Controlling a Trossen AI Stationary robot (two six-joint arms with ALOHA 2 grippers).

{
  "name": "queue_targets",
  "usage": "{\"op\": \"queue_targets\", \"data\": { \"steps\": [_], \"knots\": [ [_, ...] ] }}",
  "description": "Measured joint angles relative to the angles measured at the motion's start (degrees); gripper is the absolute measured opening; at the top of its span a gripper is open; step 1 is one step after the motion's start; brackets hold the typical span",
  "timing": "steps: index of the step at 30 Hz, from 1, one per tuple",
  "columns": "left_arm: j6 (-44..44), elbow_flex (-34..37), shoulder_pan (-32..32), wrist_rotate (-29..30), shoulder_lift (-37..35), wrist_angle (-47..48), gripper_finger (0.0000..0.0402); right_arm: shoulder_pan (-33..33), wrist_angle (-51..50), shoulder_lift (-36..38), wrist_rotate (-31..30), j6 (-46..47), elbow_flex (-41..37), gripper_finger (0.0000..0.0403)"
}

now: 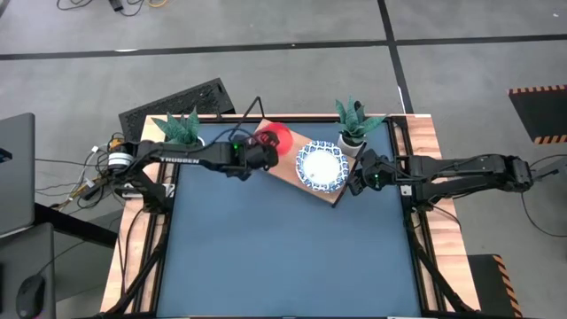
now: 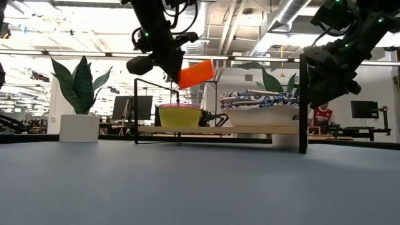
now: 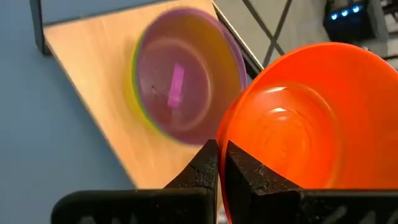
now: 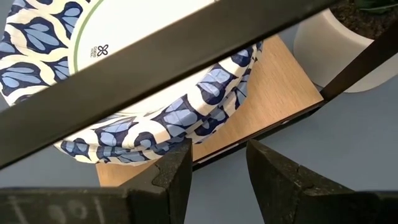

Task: Place and stack bowls onto a shelf
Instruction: Stack the red bowl on top of the violet bowl on the shelf

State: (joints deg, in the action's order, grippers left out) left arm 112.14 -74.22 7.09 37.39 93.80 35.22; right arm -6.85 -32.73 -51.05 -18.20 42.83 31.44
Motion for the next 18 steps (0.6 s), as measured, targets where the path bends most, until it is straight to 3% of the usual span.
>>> {"op": "queue_targets", "data": {
  "steps": [18],
  "knots": [
    [1.46, 2.23, 6.50, -1.69, 0.02, 2.83, 0.0000, 0.00, 0.00, 0.00, -0.09, 0.20, 0.00, 0.0178]
  ]
}}
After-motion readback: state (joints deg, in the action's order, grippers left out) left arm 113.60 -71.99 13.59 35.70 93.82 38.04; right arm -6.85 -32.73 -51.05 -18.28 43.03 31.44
